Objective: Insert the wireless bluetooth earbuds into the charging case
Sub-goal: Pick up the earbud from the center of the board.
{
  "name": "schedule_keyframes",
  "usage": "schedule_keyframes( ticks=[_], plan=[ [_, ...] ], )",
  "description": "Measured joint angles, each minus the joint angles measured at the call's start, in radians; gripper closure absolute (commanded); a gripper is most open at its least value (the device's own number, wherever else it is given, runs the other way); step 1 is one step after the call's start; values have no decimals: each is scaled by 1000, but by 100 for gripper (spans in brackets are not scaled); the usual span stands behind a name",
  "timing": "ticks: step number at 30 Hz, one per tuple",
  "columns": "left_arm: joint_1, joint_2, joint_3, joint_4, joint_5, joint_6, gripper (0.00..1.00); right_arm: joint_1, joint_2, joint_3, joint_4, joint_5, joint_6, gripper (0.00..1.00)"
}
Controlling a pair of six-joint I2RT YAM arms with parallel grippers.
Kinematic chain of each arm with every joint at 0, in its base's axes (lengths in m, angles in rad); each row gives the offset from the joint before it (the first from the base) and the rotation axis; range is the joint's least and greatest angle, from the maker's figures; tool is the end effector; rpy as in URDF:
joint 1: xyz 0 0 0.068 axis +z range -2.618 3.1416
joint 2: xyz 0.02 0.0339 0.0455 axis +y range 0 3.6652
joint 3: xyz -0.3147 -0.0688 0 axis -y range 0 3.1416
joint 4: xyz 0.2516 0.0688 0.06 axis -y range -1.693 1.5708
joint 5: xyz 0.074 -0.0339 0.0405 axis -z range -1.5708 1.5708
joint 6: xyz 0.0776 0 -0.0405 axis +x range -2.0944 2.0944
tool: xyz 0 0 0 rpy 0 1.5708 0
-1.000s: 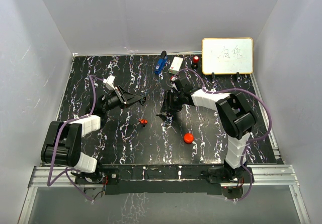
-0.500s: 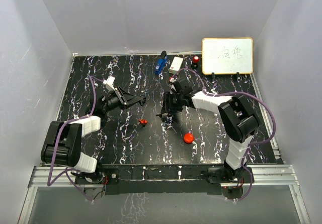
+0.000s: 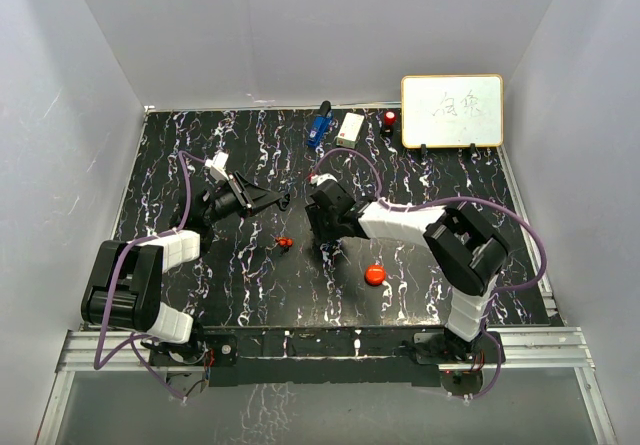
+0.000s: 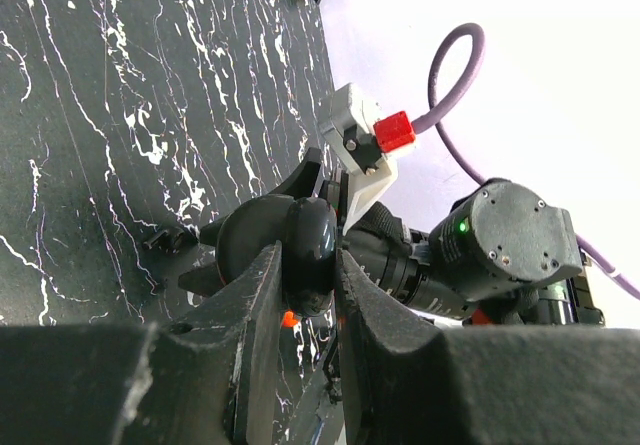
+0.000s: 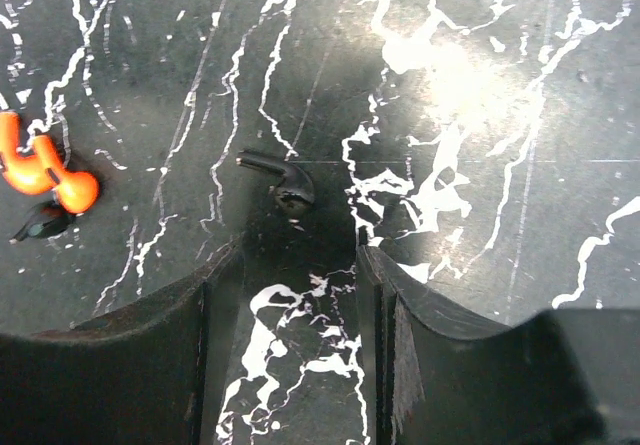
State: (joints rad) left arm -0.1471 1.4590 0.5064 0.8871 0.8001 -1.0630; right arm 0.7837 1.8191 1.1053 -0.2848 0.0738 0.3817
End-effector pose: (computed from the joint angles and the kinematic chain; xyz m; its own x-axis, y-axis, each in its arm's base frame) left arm 0.2959 -0.1001 0.2476 -0.7395 -0.5058 -0.4442 0.3374 0.2924 -0.8948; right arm 0.2936 0.2845 0.1719 -0.8043 -0.2771 -0.5256 -0.4053 0.9028 0.1442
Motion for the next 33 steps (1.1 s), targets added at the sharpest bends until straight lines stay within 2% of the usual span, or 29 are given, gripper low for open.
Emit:
schedule_keyframes(
  ticks=[5, 11, 33],
  plan=[
    [-1, 0, 0, 0, 0, 0, 100, 30, 8, 0, -6, 135, -9, 54],
    [-1, 0, 0, 0, 0, 0, 100, 35, 16, 0, 3, 212, -14, 54],
    [-1, 0, 0, -5, 0, 6, 100, 35, 72, 47, 60, 269, -34, 54]
  ],
)
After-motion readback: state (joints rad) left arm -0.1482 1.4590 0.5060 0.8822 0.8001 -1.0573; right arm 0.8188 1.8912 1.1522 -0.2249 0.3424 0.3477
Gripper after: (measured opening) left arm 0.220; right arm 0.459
